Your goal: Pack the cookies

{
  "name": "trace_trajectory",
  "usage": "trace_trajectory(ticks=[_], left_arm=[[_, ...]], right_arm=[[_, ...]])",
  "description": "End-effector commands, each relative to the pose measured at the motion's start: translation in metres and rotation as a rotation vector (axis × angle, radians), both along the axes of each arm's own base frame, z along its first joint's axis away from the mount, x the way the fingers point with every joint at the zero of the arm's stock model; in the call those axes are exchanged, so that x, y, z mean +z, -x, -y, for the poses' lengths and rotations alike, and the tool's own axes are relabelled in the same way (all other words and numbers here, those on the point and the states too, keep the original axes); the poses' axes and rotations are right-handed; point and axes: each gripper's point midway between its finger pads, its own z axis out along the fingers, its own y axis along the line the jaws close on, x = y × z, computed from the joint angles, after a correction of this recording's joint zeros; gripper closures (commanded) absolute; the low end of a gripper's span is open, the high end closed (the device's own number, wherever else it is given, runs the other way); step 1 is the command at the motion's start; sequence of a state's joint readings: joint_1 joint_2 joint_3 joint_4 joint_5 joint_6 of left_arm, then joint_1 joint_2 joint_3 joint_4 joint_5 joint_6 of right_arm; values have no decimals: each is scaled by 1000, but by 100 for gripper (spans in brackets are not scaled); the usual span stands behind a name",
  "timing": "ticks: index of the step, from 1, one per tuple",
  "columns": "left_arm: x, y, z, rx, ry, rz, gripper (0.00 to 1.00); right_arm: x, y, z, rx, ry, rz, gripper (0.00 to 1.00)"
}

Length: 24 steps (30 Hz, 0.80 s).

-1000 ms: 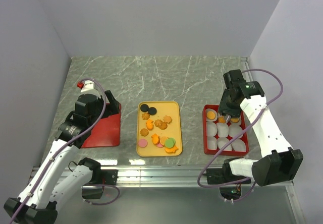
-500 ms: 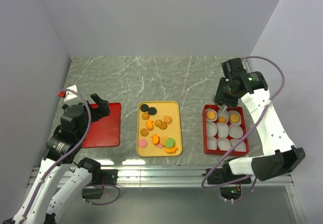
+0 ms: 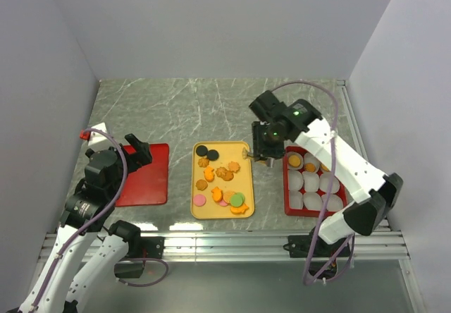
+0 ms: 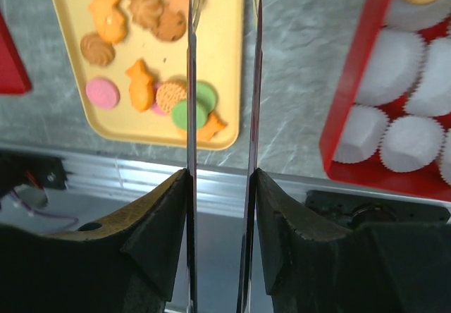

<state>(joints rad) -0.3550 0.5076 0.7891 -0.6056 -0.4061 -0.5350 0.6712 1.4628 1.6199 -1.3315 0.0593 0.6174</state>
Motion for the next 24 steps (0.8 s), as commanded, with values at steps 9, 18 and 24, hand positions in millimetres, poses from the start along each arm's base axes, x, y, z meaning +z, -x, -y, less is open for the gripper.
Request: trace_trajectory(ticks=[9, 18, 24], left_arm=[[10, -1, 1, -19, -10, 42, 1], [11, 2, -1, -13, -8, 53, 1], [11, 1, 1, -23, -9, 53, 1]], right_arm=[[-24, 0, -52, 84, 21, -58, 49], [-36, 0, -70, 130, 51, -81, 48], [-38, -3, -74, 143, 65, -83, 48]])
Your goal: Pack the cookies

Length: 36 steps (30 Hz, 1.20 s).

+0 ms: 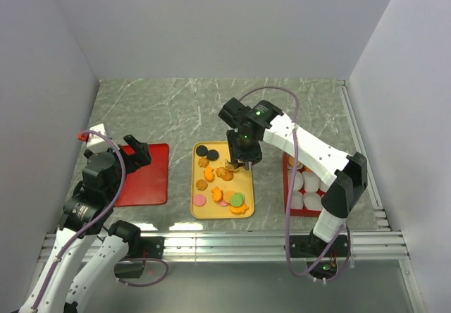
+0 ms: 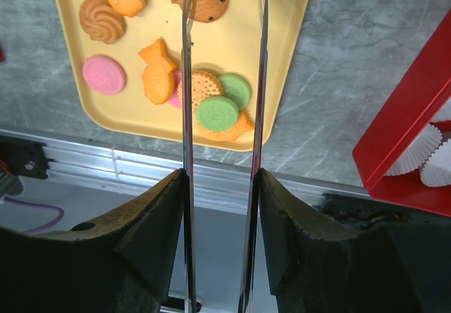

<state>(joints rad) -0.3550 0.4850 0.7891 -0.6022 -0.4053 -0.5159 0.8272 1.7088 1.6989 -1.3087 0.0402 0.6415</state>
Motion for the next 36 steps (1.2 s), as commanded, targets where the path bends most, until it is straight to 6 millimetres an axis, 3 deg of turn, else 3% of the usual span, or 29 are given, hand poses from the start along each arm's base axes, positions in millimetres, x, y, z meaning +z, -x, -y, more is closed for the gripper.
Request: trace_trajectory(ticks=[1, 11, 36], left_arm=[[6, -2, 3, -17, -2, 27, 1], [7, -1, 1, -6, 0, 31, 1], [5, -3, 2, -15, -4, 24, 1]], right_arm=[[7, -9, -9, 9, -8, 35, 47], [3, -15, -3, 11, 52, 42, 47], [-20, -12, -12, 26, 46, -5, 50]])
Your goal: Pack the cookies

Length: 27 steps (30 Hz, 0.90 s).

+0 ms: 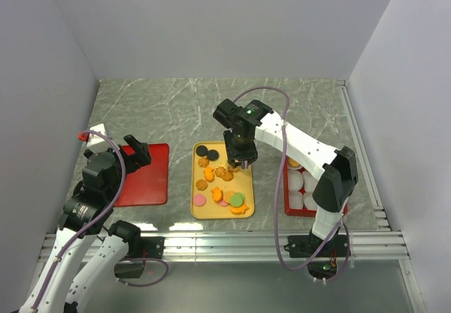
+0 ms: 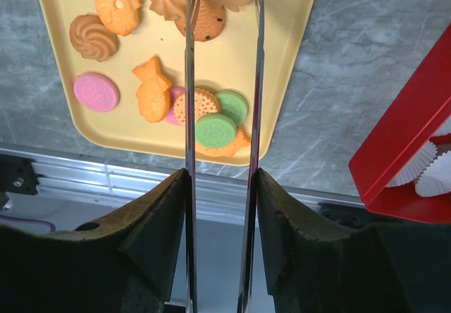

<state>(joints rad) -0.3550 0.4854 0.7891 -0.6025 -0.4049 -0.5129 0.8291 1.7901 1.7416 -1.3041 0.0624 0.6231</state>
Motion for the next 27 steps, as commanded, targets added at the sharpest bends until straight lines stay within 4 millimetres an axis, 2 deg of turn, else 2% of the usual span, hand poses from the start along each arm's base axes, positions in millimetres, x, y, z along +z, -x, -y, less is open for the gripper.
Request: trace_trajectory(ticks=[1, 10, 14, 17, 20, 23, 25, 27], left_arm=[[5, -3, 2, -12, -1, 25, 1], [4, -3, 3, -17, -2, 25, 1], [5, -3, 3, -22, -2, 25, 1], [4, -4, 4, -27, -5, 23, 1], [4, -4, 5, -34, -5, 22, 1], [4, -5, 7, -43, -4, 24, 1], [5, -5, 8, -50, -3, 25, 1], [3, -5, 9, -58, -7, 20, 1]], right_arm=[[-6, 0, -4, 10, 2, 1, 51], [-5, -1, -4, 6, 10, 9, 53], [9, -12, 1, -16, 25, 57, 53], [27, -23, 8, -39, 30, 104, 53], [45, -35, 21, -80, 16, 140, 53], [64, -47, 45, -139, 13, 178, 53], [78, -54, 68, -194, 5, 209, 53], [88, -52, 89, -229, -2, 234, 53]])
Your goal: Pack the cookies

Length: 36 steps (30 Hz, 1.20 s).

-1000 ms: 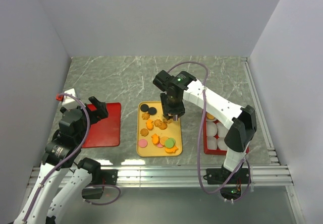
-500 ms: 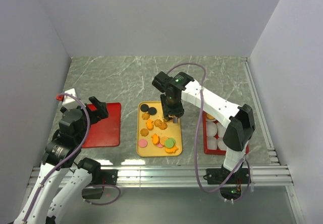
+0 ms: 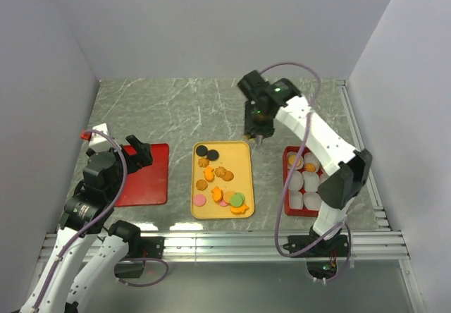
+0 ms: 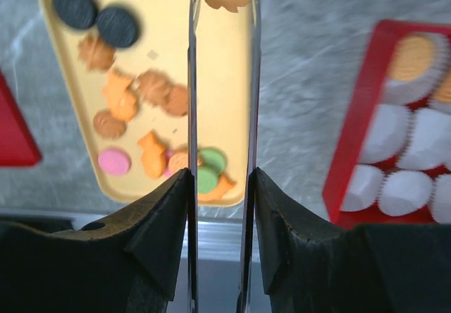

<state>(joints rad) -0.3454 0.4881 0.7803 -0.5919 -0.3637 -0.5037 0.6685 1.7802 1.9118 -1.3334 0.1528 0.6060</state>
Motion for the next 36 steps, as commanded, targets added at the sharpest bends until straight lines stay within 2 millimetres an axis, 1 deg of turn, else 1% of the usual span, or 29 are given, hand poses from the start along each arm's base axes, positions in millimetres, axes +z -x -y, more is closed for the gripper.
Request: trace_trajectory(ticks=[1, 2, 3, 4, 5, 6, 7, 8, 9, 10, 11, 12, 13, 14, 16, 17, 19, 20, 22, 24, 30, 36], left_arm=[[5, -5, 4, -27, -9, 23, 1], [5, -5, 7, -39, -6, 22, 1], [5, -6, 8, -44, -9, 19, 1], [4, -6, 8, -46, -11, 16, 1], [4, -6, 9, -51, -10, 16, 1], [4, -7, 11, -62, -10, 15, 1], [3, -7, 12, -65, -11, 12, 1], [1, -8, 12, -68, -11, 9, 1], [1, -8, 14, -76, -13, 5, 0], [1, -9, 15, -81, -11, 6, 1], [-1, -9, 16, -85, -12, -2, 1], [-2, -10, 17, -92, -15, -8, 1], [-2, -11, 18, -98, -14, -10, 1], [-2, -11, 19, -103, -14, -10, 1], [-5, -12, 21, -109, -17, -18, 1], [-4, -12, 21, -111, -16, -18, 1], [-4, -12, 19, -101, -17, -17, 1], [-4, -12, 19, -101, -15, -16, 1], [-4, -12, 19, -99, -15, -19, 1], [-6, -13, 19, -99, -19, -26, 1], [-4, -12, 16, -81, -14, -19, 1], [-4, -10, 12, -56, -13, -15, 0]], right_arm=[[42, 11, 69, -113, 31, 68, 53], [38, 15, 81, -130, 48, 59, 53], [47, 21, 95, -158, 34, 86, 53], [49, 21, 112, -203, 38, 94, 53], [41, 28, 124, -222, 56, 72, 53], [48, 36, 134, -241, 42, 105, 53], [48, 42, 143, -261, 44, 108, 53], [38, 49, 158, -299, 61, 87, 53], [42, 58, 166, -315, 48, 114, 53], [40, 63, 173, -335, 48, 117, 53], [28, 72, 183, -367, 61, 88, 53], [30, 80, 187, -384, 44, 106, 53], [26, 86, 190, -398, 37, 103, 53], [15, 94, 192, -406, 38, 73, 53], [11, 105, 194, -422, 11, 78, 53], [2, 111, 194, -430, 9, 57, 53], [-1, 116, 189, -426, -30, 58, 53], [-5, 119, 187, -427, -38, 42, 54], [-6, 121, 180, -410, -75, 31, 54], [-8, 122, 177, -396, -87, 23, 55], [-15, 122, 169, -363, -110, -21, 55], [-22, 122, 168, -343, -97, -52, 54]])
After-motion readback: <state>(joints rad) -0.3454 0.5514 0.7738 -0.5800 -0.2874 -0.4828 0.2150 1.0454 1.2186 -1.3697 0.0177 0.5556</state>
